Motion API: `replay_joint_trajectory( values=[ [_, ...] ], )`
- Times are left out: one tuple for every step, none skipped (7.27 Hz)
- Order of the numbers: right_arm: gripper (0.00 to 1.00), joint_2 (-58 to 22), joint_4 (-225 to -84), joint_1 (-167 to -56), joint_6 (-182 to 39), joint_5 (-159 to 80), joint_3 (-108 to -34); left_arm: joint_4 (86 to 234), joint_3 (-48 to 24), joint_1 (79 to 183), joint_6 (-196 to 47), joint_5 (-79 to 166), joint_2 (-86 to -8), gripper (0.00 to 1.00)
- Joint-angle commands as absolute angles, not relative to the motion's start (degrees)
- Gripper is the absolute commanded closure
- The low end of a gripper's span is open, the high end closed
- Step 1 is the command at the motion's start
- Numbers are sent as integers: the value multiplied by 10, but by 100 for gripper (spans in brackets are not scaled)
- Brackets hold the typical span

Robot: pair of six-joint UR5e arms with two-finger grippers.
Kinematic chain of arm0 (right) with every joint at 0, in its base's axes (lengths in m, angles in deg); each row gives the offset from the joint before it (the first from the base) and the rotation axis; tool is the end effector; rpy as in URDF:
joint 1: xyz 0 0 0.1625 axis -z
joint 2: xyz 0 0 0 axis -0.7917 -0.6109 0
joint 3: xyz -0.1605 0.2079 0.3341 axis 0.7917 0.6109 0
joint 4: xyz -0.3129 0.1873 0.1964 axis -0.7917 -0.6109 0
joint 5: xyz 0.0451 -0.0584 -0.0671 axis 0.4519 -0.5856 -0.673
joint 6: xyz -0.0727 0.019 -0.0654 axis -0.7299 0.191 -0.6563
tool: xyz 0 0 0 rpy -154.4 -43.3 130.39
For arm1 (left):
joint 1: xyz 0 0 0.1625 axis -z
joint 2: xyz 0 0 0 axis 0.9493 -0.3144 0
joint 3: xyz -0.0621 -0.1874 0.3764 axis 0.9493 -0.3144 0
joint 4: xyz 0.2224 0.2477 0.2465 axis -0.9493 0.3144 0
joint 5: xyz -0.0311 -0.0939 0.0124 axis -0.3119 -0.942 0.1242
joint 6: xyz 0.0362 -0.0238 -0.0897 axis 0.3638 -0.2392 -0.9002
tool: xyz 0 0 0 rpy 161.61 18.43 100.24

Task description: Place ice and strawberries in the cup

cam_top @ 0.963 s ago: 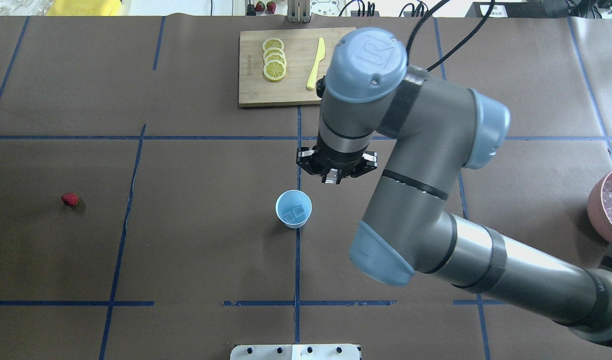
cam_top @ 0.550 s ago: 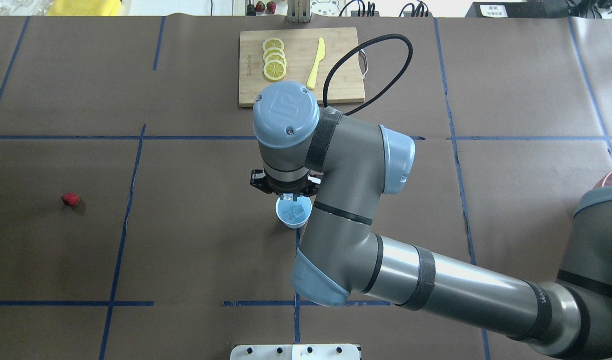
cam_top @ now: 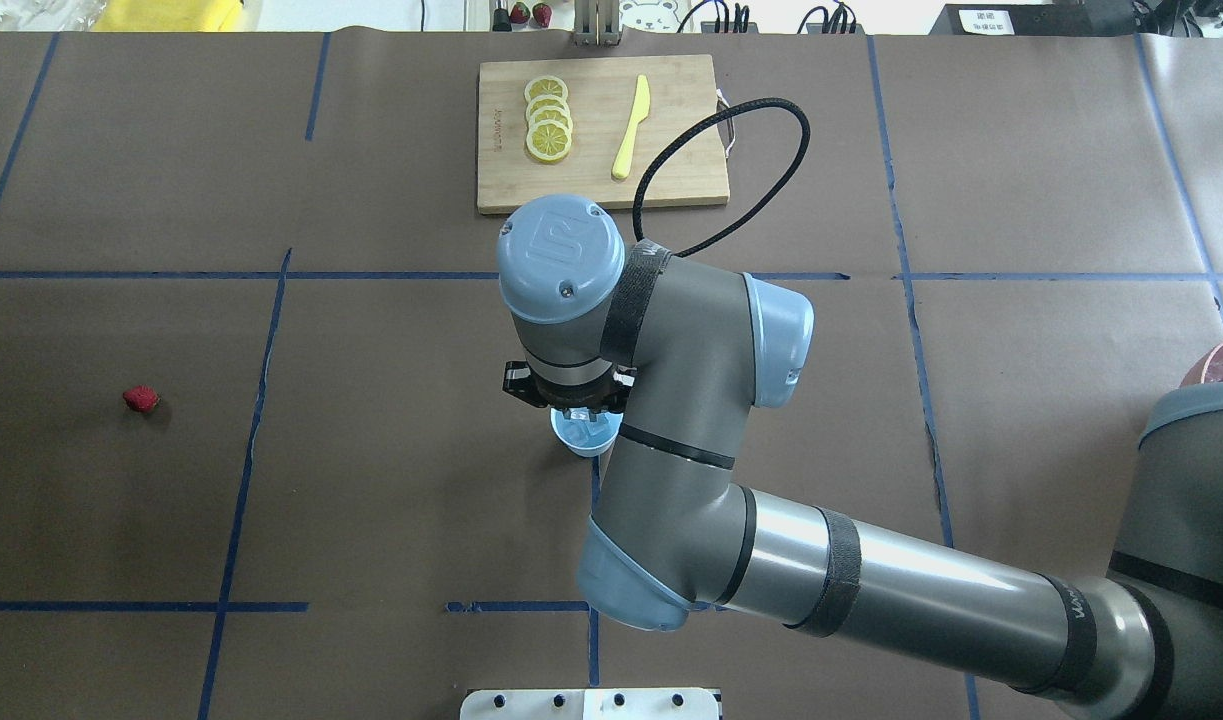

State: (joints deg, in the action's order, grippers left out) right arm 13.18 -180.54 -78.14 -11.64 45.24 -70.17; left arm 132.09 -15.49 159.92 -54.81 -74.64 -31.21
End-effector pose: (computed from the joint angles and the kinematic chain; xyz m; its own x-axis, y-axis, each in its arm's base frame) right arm -0.5888 -0.3989 0.1208 0.7211 0.0947 0.6863 -0.0646 0.9955 -0.0695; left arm -0.0412 -0.5221 0.5874 0.6377 0.1881 -0.7470 -0.0885 0.9812 0.1716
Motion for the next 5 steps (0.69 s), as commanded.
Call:
replay_joint_trajectory(
  values=[
    [6,129,-1808,-780,-116,452,-702,1321,-155,1599,-548,-746,-313,0],
    [0,129,-1809,-780,-115,452,-709,1321,-155,1597,-548,-746,-313,0],
    [0,125,-1811,-780,-115,452,-717,1321,-154,1596,-548,-746,-313,0],
    [0,124,-1838,-785,-116,453,-743,1321,-153,1596,-549,-745,-314,0],
    [0,124,-1876,-793,-116,455,-783,1321,-153,1595,-549,-745,-315,0]
  ],
)
